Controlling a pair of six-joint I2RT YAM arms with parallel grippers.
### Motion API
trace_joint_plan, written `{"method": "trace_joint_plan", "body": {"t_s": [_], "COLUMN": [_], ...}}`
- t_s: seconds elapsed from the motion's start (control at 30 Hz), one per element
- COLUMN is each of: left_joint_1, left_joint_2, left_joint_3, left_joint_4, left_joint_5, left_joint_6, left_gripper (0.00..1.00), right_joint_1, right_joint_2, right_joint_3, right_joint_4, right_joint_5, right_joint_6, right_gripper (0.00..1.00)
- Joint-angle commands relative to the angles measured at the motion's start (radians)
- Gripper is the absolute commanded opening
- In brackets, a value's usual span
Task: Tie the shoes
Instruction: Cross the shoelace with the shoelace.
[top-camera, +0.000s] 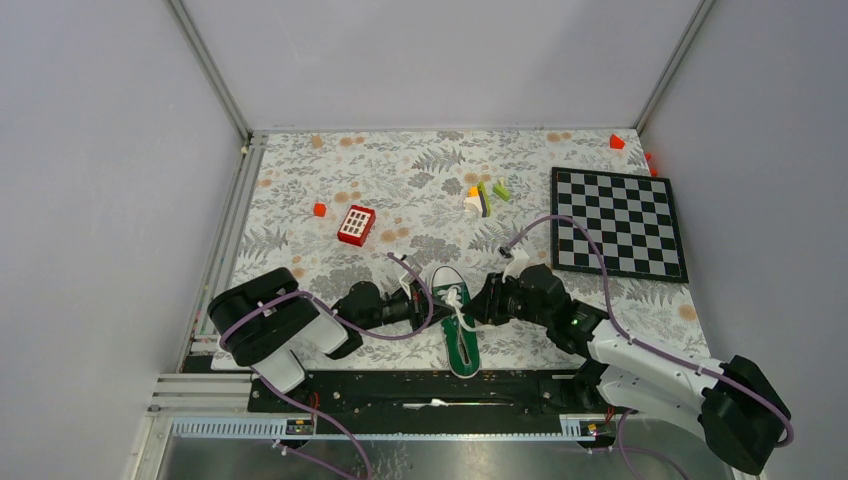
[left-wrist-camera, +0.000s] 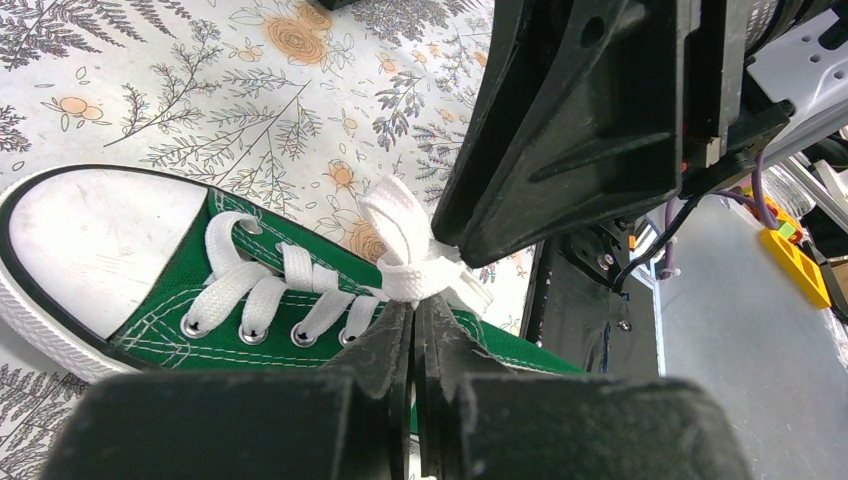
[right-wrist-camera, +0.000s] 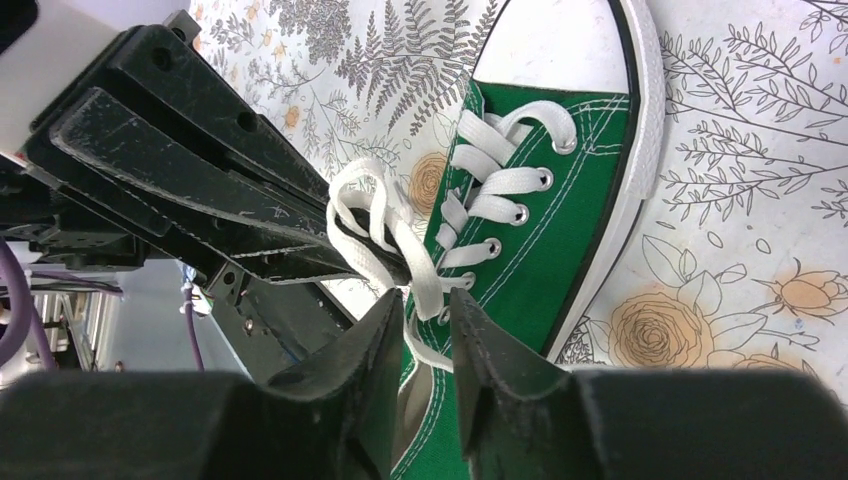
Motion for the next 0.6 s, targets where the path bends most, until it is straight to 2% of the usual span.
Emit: {"method": "trace_joint_plan", "body": {"t_s": [0.0,0.27,0.33,0.47,0.57], "left_joint_1": [-0.005,-0.005,-0.004,-0.004,-0.005], "left_joint_2": [0.006,0.013,0.010,0.007,0.010], "left_joint_3": [-0.010,-0.005,-0.005,-0.001,0.005], "left_joint_4": [0.066,0.068,0.068,0.060,0.059], "left_joint_5": [-0.004,0.008,0.011,0.015,0.019], "left_joint_6": [0.009,0.012,0.015,0.023,0.024], "left_gripper": [0.00,0.00,0.00,0.00,0.00], "right_joint_1": [0.007,0.005,0.005,0.005,0.005], "right_joint_2": [-0.053,-0.124,-0.133,-0.108,-0.073], "right_joint_3": [0.003,0.008,0.022,0.059,0.080], "right_joint_4": [-0.042,-0.117,-0.133,-0.151,-0.143], "right_joint_5": [0.051,0.067,0.041,-0.050,-0.082], "right_joint_6": [-0.015,-0.054,-0.083,-0.132,-0.154], "right_gripper": [0.34,0.39,0.43,0.57,0.62]}}
